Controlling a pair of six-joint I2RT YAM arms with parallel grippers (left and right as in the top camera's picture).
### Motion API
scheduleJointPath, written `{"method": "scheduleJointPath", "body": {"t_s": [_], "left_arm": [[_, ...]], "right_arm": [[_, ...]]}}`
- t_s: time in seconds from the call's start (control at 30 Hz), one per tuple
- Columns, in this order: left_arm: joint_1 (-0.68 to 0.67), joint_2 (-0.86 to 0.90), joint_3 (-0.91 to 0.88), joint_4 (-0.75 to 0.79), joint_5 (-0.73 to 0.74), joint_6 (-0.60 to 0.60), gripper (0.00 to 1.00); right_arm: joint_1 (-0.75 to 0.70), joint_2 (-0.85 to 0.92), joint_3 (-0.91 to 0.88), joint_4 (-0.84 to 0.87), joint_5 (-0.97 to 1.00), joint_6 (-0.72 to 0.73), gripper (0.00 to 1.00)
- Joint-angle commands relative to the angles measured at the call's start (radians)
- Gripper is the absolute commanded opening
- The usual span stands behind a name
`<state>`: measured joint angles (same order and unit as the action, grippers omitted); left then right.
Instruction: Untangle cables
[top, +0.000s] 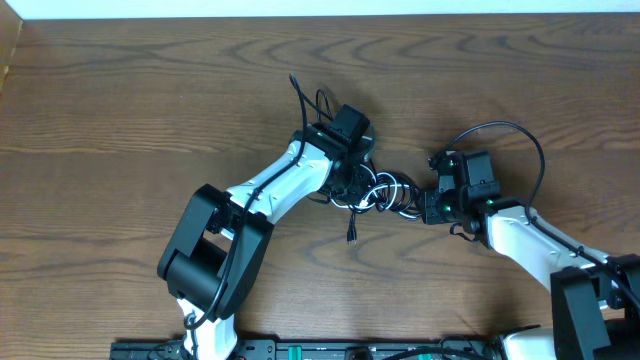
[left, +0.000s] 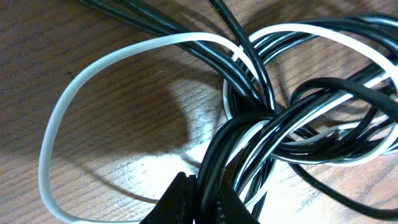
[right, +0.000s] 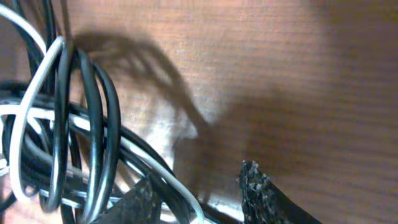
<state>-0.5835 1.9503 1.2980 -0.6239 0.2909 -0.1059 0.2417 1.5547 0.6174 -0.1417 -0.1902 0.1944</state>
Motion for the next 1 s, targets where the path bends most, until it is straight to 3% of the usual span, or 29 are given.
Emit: {"method": "scheduleJointPath", "body": {"t_s": [0.0,0.63,0.87,0.97], "left_arm": [[0.002,-0.022,0.002,-0.003,0.016,-0.012,0.11],[0.002,-0.022,0.002,0.004,0.190,-0.013,0.11],[0.002,-0.022,0.002,0.004,0.201,-0.095,0.10],[0.002,-0.022,0.002,0.004,0.232,-0.095,0.08]], "right_arm": [[0.009,0.003,-0.058,0.053,0.065,0.038,0.38],[0.009,0.006,-0.102,0.134,0.080,0.038,0.40],[0.009,0.078,-0.105,0.200,0.080,0.037,0.45],[0.008,0.103,-0.105,0.230,0.088,0.037,0.41]]}}
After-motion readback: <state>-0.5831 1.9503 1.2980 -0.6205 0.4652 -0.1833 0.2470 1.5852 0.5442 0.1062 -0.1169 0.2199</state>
